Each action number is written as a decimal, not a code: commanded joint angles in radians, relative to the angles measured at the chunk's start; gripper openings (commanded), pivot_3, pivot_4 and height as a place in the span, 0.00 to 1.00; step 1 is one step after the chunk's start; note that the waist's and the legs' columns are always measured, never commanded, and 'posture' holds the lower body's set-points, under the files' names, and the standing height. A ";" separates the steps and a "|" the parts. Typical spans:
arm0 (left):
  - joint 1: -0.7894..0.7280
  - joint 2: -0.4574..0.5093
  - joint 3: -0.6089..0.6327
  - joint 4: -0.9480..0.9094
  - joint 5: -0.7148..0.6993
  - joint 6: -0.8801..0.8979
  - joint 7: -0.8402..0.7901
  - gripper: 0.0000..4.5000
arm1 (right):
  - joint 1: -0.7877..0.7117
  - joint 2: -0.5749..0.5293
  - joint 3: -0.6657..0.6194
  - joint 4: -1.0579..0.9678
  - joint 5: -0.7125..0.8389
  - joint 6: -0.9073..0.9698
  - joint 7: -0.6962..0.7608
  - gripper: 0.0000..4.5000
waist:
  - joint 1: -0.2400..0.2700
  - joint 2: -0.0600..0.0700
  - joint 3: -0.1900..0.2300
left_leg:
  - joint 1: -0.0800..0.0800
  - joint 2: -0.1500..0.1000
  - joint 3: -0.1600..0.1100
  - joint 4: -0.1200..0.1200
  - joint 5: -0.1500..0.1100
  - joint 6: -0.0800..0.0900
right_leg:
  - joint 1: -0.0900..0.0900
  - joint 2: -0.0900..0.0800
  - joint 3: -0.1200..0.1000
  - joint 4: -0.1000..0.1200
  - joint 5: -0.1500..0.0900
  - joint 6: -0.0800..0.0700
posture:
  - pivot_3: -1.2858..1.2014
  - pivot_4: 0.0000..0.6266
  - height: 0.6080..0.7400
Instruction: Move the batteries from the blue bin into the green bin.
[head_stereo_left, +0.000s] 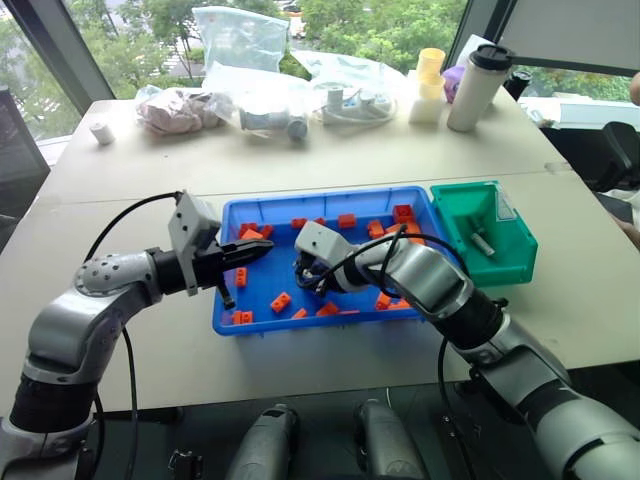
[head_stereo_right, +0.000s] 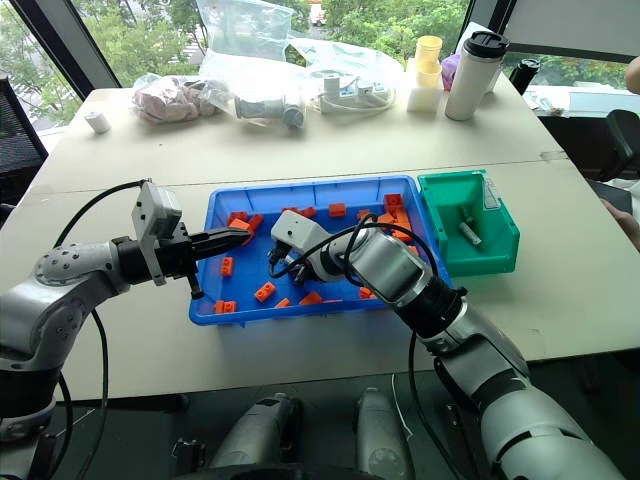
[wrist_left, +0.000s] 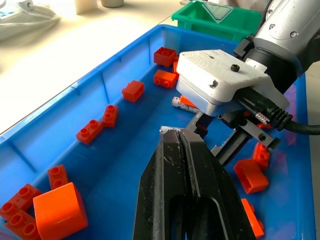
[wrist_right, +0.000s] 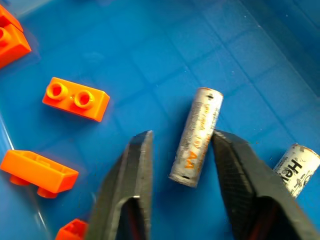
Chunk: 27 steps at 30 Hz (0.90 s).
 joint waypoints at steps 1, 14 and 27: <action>-0.016 0.000 0.007 -0.014 0.009 -0.025 0.000 0.00 | -0.005 -0.007 0.012 -0.040 -0.023 -0.019 0.001 0.00 | 0.000 0.000 0.000 | 0.000 0.000 0.000 0.000 0.000 0.000 | 0.000 0.000 0.000 0.000 0.000 0.000 | 0.52 0.24 1.00; -0.031 -0.038 -0.026 0.019 0.029 -0.044 -0.016 0.00 | 0.052 -0.466 -0.464 -0.234 -0.037 0.152 -0.036 0.00 | 0.019 0.000 0.000 | -0.003 -0.001 0.000 0.000 0.000 0.000 | -0.001 -0.001 -0.001 -0.002 0.000 0.000 | 0.52 0.24 1.00; -0.125 -0.077 -0.090 0.142 0.081 -0.118 -0.080 0.00 | 0.281 -0.577 -0.635 -0.161 -0.025 0.112 -0.067 0.32 | 0.004 0.000 0.000 | -0.002 0.001 0.003 0.000 -0.001 0.001 | -0.001 0.000 0.001 0.000 0.000 0.000 | 0.52 0.24 1.00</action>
